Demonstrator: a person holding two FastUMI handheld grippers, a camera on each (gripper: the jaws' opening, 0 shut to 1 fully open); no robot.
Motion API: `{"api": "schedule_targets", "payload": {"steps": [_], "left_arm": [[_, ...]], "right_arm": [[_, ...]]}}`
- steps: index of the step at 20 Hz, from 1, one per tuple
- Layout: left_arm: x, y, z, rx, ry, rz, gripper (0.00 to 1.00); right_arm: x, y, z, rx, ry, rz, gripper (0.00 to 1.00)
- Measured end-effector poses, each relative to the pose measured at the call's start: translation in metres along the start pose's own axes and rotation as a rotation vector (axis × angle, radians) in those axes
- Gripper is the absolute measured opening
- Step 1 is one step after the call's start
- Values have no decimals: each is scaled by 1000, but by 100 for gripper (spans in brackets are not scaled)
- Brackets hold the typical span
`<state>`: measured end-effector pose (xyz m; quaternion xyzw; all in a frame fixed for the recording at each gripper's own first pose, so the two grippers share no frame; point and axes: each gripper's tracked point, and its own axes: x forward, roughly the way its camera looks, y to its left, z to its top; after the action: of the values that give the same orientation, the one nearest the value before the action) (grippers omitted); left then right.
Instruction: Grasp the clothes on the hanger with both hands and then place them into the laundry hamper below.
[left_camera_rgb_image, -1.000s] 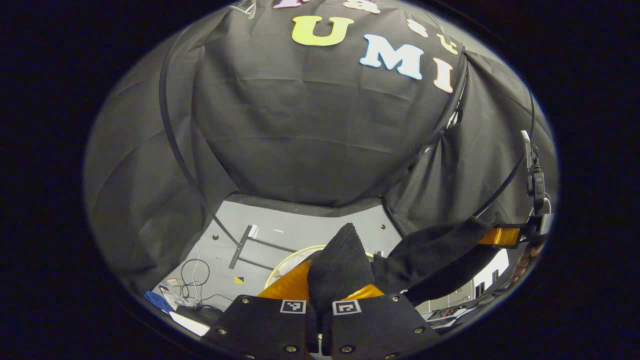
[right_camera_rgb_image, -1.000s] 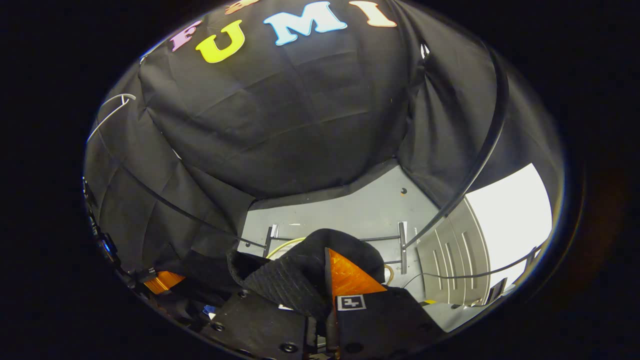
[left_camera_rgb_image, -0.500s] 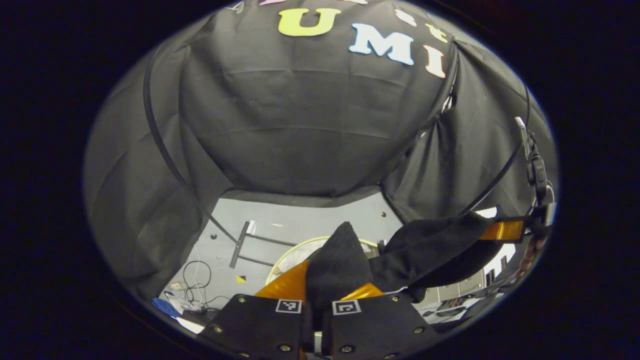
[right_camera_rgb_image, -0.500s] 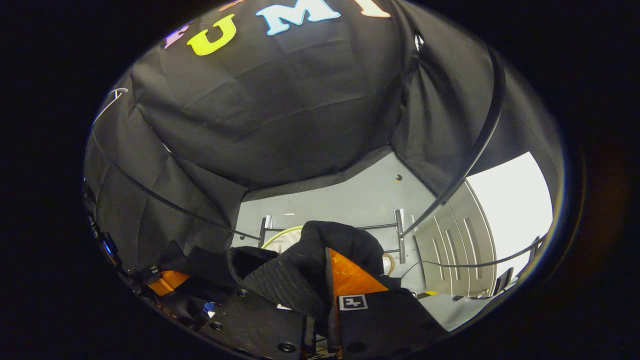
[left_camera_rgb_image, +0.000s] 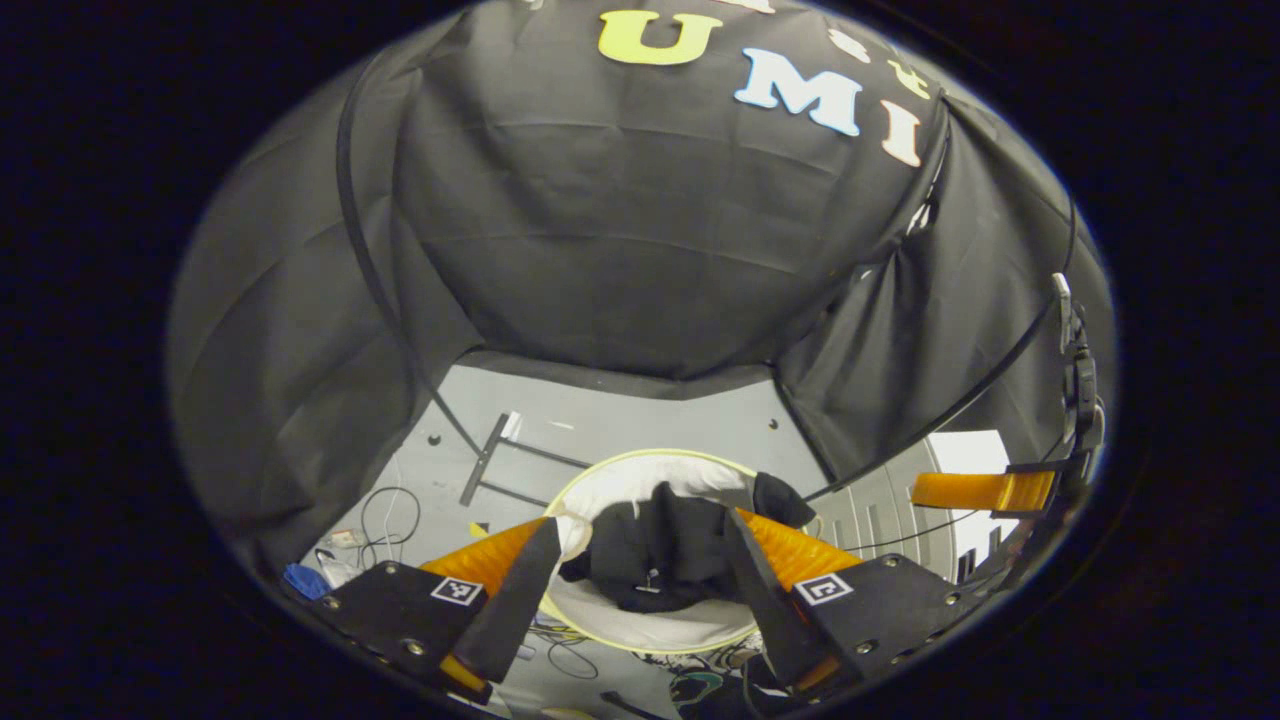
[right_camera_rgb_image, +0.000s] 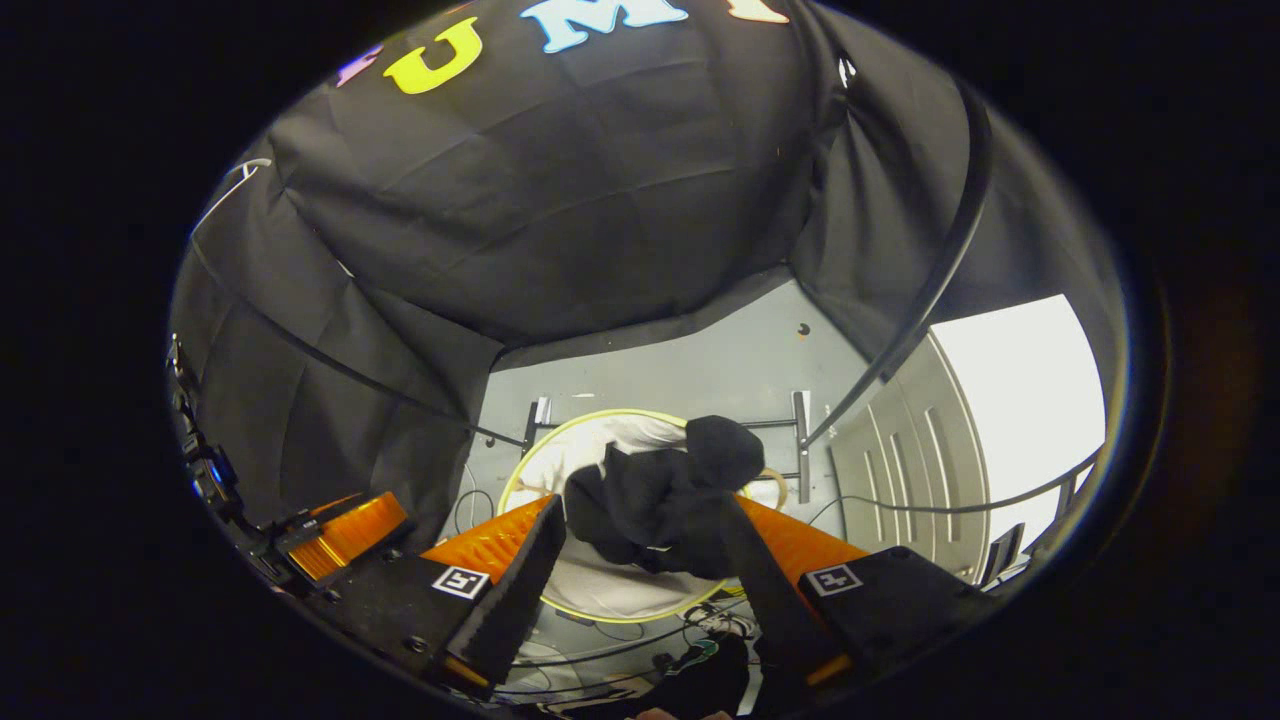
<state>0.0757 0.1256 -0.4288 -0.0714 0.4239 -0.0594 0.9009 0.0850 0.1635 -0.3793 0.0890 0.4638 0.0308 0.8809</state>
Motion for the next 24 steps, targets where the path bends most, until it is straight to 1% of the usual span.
{"api": "schedule_targets", "payload": {"steps": [3, 6, 10, 12, 14, 15, 19, 22, 24], "left_arm": [[-18, -2, 1, 37, -27, 7, 96], [-37, -12, 16, 84, -76, 15, 96], [-81, -43, 63, 124, -196, 25, 96], [-108, -67, 95, 146, -275, 30, 96], [-137, -94, 126, 164, -361, 31, 96], [-151, -109, 141, 178, -407, 31, 96], [-207, -164, 187, 221, -545, 52, 96], [-248, -208, 225, 186, -659, 45, 96], [-289, -222, 251, 160, -760, 54, 96]], "right_arm": [[-15, -13, 1, -8, -18, -9, 98], [-35, -33, 19, -6, -75, -45, 98], [-74, -54, 53, -4, -200, -79, 99], [-98, -75, 73, -8, -282, -131, 98], [-122, -96, 82, -30, -332, -204, 98], [-133, -101, 87, -43, -356, -216, 99], [-183, -109, 126, -69, -475, -172, 98], [-234, -118, 168, -44, -632, -127, 99], [-270, -121, 196, -22, -749, -82, 98]]}}
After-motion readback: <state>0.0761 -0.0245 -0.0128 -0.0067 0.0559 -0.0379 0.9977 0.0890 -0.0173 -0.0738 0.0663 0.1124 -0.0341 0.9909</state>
